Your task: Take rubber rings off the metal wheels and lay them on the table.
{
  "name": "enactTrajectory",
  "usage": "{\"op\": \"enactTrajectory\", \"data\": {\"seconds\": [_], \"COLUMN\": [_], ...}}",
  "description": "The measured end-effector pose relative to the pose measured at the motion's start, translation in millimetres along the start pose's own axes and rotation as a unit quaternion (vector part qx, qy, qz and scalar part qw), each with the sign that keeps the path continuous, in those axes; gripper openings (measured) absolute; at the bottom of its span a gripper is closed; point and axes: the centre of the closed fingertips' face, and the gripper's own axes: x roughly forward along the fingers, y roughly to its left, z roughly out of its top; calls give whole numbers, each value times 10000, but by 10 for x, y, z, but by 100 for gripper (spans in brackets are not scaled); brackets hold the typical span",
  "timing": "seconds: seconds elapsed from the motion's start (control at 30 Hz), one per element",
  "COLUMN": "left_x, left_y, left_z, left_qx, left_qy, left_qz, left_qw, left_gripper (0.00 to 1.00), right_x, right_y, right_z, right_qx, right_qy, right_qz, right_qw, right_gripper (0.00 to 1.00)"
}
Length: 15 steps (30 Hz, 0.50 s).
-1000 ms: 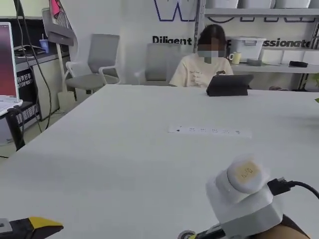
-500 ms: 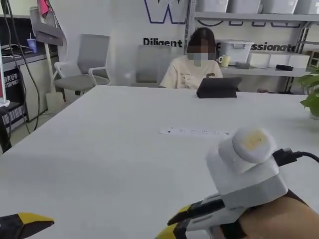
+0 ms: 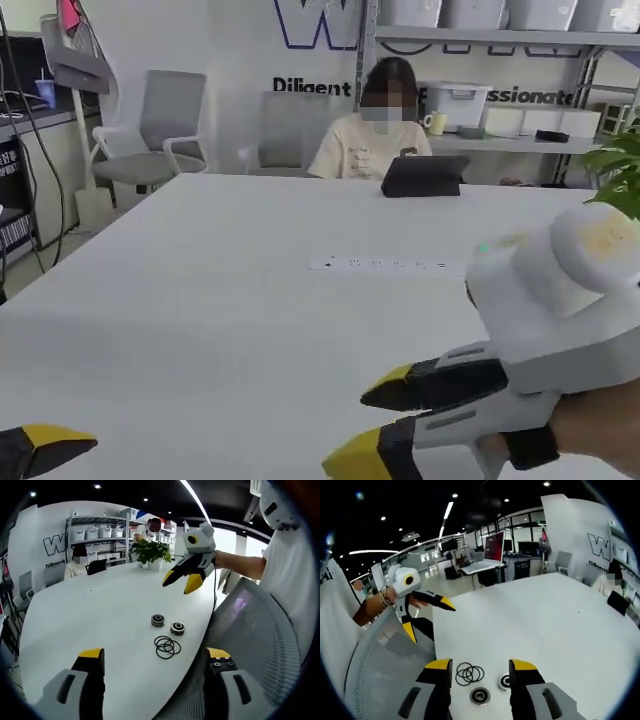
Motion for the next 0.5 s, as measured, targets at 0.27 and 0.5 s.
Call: {"op": "enactTrajectory", "data": {"seconds": [0.27, 0.5], "left_x": [-20, -24], "left_y": [21, 33], "left_z": [6, 17], "left_qx": [-121, -198], "left_qy": [-97, -139], "left_qz": [66, 65], "left_qw": [9999, 9997], "left_gripper": [88, 92], "right_x": [-219, -392], "right_y": [-25, -74], "right_z": [-11, -90], "right_qx": [39, 23], "right_qy": [-482, -780], "right_qz": [13, -117], "right_qw": [9988, 9969], "right_gripper": [56, 69]}}
